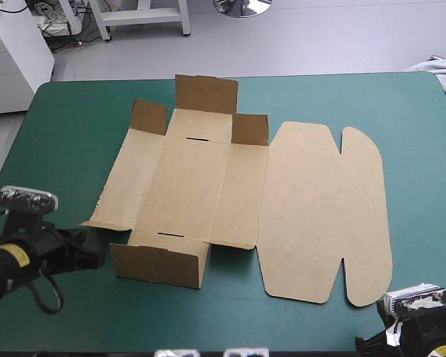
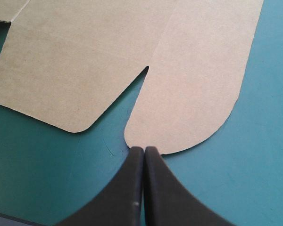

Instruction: Fold the box

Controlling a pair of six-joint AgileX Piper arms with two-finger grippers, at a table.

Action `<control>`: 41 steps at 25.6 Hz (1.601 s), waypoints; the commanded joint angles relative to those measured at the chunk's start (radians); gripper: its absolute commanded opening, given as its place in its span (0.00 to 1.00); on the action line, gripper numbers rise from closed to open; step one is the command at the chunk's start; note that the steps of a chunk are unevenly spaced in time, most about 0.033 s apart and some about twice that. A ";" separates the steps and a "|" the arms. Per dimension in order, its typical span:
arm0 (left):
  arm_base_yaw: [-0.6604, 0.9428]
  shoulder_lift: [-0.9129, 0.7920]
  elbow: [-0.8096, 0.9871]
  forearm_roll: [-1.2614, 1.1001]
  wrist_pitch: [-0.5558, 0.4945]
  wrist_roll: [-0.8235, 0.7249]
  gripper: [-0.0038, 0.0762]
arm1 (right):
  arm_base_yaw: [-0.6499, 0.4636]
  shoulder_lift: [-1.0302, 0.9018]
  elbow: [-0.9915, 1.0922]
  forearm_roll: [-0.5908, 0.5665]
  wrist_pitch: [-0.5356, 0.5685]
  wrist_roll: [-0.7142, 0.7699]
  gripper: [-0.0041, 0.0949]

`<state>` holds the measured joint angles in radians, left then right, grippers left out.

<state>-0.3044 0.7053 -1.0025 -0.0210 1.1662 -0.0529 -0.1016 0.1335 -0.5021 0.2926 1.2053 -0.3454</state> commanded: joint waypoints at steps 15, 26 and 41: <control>0.122 0.650 -0.324 -0.125 -0.252 0.142 0.04 | -0.002 0.014 -0.021 -0.001 -0.050 -0.003 0.02; 0.564 0.791 -0.399 -0.583 -0.121 0.502 0.04 | -0.002 0.014 -0.021 -0.006 -0.053 -0.003 0.02; 0.728 0.970 -0.399 -0.651 0.062 0.772 0.04 | -0.002 0.014 -0.021 -0.008 -0.053 -0.003 0.02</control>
<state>0.4232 1.7021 -1.3676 -0.6089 1.2098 0.7054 -0.1016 0.1335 -0.5021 0.2689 1.2053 -0.3454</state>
